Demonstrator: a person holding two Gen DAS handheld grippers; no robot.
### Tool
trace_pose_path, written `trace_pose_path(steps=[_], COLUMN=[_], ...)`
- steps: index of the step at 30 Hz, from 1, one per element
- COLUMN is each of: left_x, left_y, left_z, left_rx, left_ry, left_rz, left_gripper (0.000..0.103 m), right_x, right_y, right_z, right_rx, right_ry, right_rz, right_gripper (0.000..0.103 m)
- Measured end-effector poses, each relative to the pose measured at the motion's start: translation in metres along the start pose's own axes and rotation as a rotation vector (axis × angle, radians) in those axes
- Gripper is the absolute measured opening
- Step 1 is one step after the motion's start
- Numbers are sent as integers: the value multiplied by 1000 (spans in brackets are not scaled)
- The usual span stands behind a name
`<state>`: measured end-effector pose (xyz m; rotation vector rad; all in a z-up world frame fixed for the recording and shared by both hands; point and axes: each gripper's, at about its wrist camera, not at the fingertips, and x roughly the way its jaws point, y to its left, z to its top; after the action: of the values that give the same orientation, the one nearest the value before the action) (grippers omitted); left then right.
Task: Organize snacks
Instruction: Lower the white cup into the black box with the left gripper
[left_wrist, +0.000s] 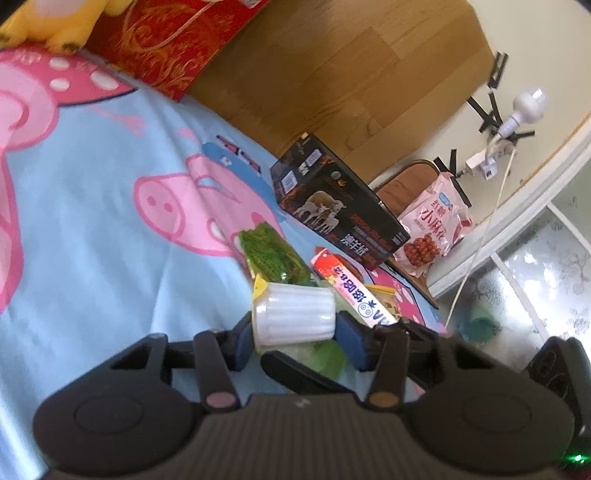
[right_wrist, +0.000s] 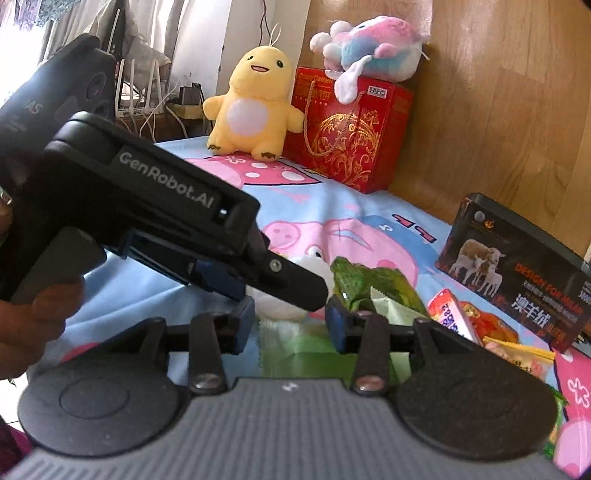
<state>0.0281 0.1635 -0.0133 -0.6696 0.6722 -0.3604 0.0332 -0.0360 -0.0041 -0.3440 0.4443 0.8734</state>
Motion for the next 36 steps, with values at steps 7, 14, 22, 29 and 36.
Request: trace_pose_path(steps=[7,14,22,29,36], left_x=[5,10,72,154,95], left_y=[-16,-41,-108,-126,-84], left_z=[2,23,84,135,108], left_rx=[59,129,328,381,278], left_ry=[7,-17,-33,-49,-67], left_rz=[8,34,-4,87,30], left_gripper=[48,47,48,63,66], right_x=[-10,-17,-24,8,-15], right_y=[-7,-14,-68,-163,-169], right_z=[-4,2,28,65,44], right_rx=[10,32,102,295,425], right_ry=[-21,-71,-158,-88,-95], right_rz=[-27,-57,-217,-280,-219], right_gripper=[49,39,39,49,49])
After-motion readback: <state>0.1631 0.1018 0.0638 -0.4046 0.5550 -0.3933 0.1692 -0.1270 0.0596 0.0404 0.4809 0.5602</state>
